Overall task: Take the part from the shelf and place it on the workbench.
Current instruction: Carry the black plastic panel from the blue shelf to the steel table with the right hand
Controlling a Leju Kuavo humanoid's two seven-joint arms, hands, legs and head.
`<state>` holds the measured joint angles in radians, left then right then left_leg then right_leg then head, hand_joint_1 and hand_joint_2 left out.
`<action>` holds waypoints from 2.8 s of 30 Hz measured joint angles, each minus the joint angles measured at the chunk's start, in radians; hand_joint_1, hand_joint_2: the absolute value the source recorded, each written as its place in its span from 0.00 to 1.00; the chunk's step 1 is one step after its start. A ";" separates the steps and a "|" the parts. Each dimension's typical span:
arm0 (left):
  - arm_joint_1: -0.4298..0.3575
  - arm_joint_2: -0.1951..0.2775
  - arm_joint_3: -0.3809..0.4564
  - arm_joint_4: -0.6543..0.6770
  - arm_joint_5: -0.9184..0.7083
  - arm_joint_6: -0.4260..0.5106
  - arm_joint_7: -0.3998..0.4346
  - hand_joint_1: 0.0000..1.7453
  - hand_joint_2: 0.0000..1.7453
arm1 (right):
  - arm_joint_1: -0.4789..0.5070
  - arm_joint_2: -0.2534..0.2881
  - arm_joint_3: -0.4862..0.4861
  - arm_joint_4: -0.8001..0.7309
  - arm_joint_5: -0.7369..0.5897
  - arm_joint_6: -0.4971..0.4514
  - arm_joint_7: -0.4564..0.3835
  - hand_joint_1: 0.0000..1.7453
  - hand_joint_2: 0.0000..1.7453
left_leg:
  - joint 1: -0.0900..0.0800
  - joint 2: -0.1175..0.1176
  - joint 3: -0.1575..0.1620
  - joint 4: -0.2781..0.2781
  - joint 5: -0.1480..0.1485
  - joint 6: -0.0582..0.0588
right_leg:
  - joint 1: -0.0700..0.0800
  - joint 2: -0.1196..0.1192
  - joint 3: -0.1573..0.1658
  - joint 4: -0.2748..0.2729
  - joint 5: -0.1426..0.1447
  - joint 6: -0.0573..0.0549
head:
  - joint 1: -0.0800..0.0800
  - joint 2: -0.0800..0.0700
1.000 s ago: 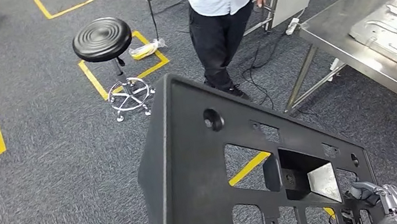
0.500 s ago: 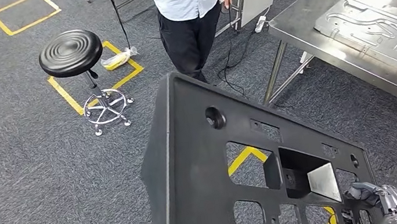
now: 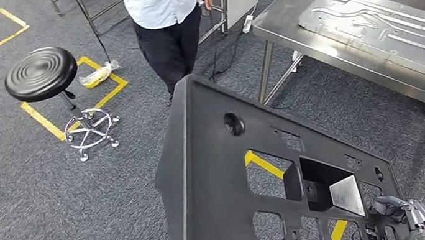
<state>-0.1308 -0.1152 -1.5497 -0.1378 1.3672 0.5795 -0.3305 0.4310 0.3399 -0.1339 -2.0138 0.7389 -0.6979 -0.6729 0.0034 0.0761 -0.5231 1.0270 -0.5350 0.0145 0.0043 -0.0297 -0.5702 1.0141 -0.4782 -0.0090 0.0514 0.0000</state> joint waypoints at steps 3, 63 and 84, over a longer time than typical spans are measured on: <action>0.001 0.001 -0.001 0.000 0.000 0.000 0.000 0.00 1.00 | -0.001 0.000 0.000 0.000 0.000 0.000 0.000 0.99 1.00 | 0.002 -0.058 -0.065 0.145 -0.082 -0.010 | -0.009 0.025 0.008 -0.010 0.006 -0.011 | -0.001 0.000; 0.003 0.013 -0.003 0.000 0.003 -0.120 -0.065 0.00 1.00 | 0.002 -0.006 0.000 0.014 0.018 0.000 0.015 0.99 1.00 | 0.011 -0.039 -0.023 0.065 -0.044 -0.013 | -0.015 0.023 0.000 -0.006 0.011 -0.004 | 0.002 0.000; 0.009 0.018 -0.003 0.001 0.001 -0.139 -0.079 0.00 1.00 | -0.013 -0.127 0.099 0.074 0.094 0.000 0.165 0.99 1.00 | 0.014 -0.063 -0.025 -0.013 0.044 0.033 | -0.029 0.035 -0.096 0.218 -0.074 0.056 | 0.007 0.000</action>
<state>-0.1220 -0.0970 -1.5531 -0.1370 1.3678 0.4402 -0.4100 0.4175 0.2129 -0.0349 -1.9396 0.8333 -0.6977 -0.5084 0.0177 0.0126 -0.5483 1.0145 -0.4907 0.0472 -0.0245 0.0050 -0.6667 1.2323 -0.5522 0.0473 0.0582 0.0000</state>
